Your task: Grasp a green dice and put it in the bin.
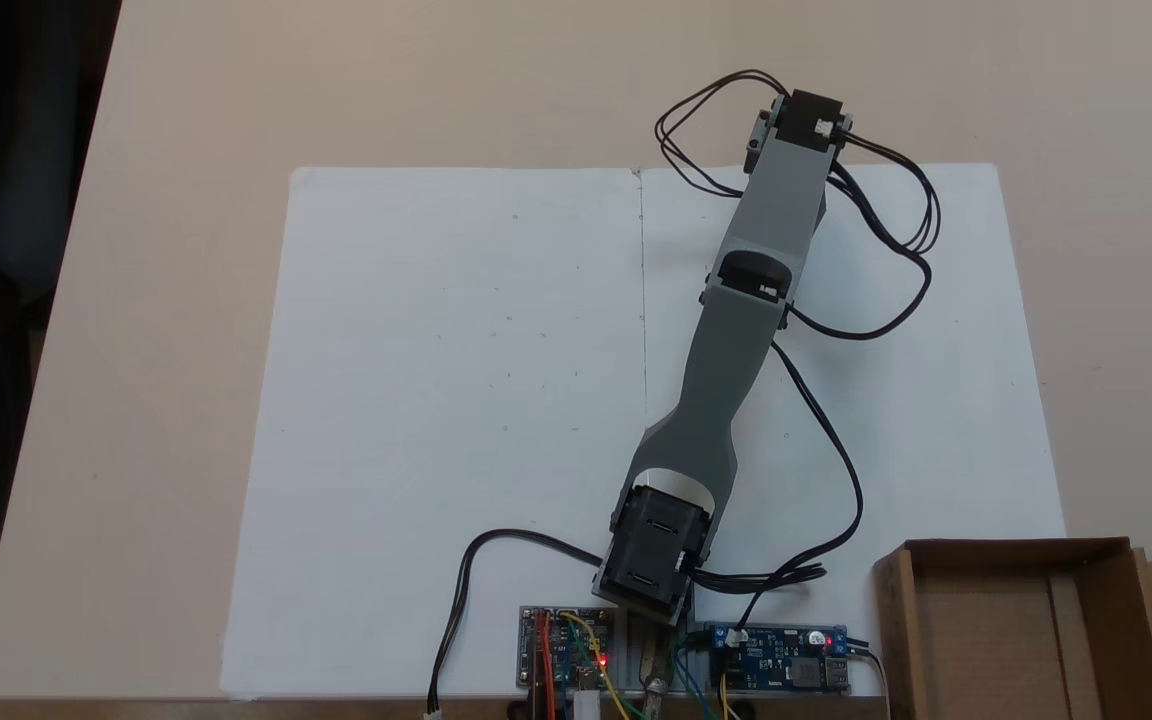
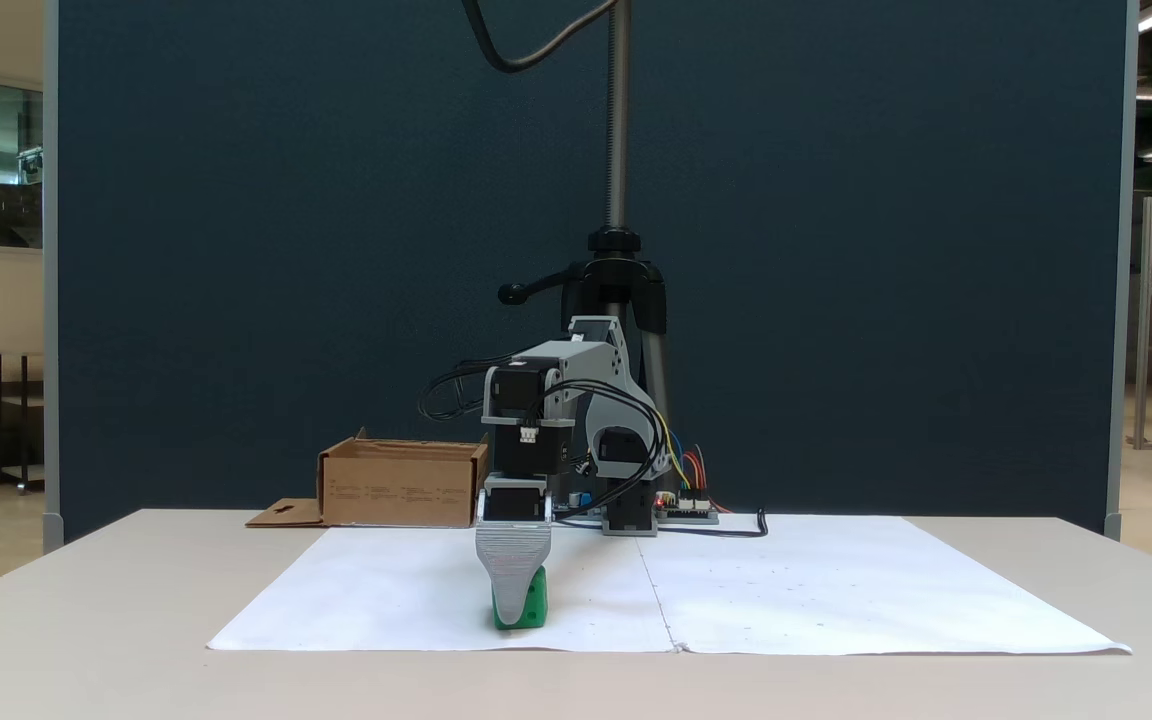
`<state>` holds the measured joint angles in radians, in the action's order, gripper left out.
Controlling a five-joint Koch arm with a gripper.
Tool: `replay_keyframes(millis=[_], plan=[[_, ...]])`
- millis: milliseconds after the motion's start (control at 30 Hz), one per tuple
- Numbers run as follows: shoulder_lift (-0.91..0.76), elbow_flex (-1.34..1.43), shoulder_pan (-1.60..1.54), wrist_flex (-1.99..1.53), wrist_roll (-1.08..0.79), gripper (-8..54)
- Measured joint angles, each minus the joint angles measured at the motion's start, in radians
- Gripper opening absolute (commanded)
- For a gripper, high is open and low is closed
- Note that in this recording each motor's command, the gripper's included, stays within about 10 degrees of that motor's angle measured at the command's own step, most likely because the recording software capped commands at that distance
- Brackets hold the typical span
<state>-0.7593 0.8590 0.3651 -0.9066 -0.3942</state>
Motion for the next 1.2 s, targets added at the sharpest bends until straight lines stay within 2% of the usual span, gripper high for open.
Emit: replay_keyframes(millis=[133, 200, 300, 367, 500, 733, 900, 1200], plan=[[0.0, 0.0, 0.0, 0.0, 0.0, 38.6], [0.0, 0.0, 0.0, 0.0, 0.0, 33.9], [0.0, 0.0, 0.0, 0.0, 0.0, 31.6], [0.0, 0.0, 0.0, 0.0, 0.0, 26.7], [0.0, 0.0, 0.0, 0.003, -0.003, 12.1], [-0.002, 0.0, 0.017, 0.021, -0.003, 11.6], [-0.176, 0.003, 0.091, 0.02, 0.034, 11.6], [-0.442, 0.005, 0.31, -0.074, 0.27, 11.6]])
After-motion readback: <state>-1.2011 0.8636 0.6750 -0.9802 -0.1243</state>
